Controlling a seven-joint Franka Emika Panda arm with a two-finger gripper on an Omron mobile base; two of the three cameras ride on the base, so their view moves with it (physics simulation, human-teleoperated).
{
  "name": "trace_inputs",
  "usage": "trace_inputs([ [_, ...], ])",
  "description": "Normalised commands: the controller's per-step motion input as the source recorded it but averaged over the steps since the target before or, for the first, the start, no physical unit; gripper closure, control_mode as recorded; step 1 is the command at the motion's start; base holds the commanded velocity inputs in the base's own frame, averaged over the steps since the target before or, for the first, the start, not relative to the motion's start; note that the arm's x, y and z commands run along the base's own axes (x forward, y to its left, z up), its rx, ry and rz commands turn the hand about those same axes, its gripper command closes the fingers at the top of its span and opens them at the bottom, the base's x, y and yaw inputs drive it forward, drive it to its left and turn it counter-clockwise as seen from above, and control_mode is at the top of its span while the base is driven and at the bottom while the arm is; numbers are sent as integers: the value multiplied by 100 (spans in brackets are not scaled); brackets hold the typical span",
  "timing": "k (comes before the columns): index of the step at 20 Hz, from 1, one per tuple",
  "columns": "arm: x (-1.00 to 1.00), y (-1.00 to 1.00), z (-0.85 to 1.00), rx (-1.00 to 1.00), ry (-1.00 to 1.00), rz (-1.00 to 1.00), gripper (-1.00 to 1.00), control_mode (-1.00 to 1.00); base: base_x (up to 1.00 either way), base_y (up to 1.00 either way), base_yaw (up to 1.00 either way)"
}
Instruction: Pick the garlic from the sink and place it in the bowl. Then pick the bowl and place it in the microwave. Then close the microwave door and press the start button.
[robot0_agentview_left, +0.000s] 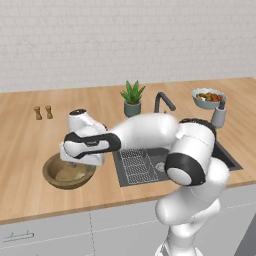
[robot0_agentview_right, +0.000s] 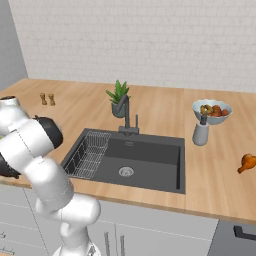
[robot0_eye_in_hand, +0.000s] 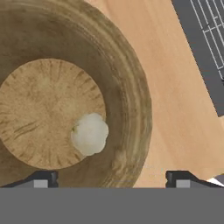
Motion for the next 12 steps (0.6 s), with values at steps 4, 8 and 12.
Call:
trace_inputs([
  [4, -20, -81, 15, 10, 0, 0, -100, -100, 0, 0, 0],
  [8, 2, -39, -1, 13, 0, 2, -100, -100, 0, 0, 0],
  [12, 33, 2, -23, 2, 0, 5, -100, -100, 0, 0, 0],
])
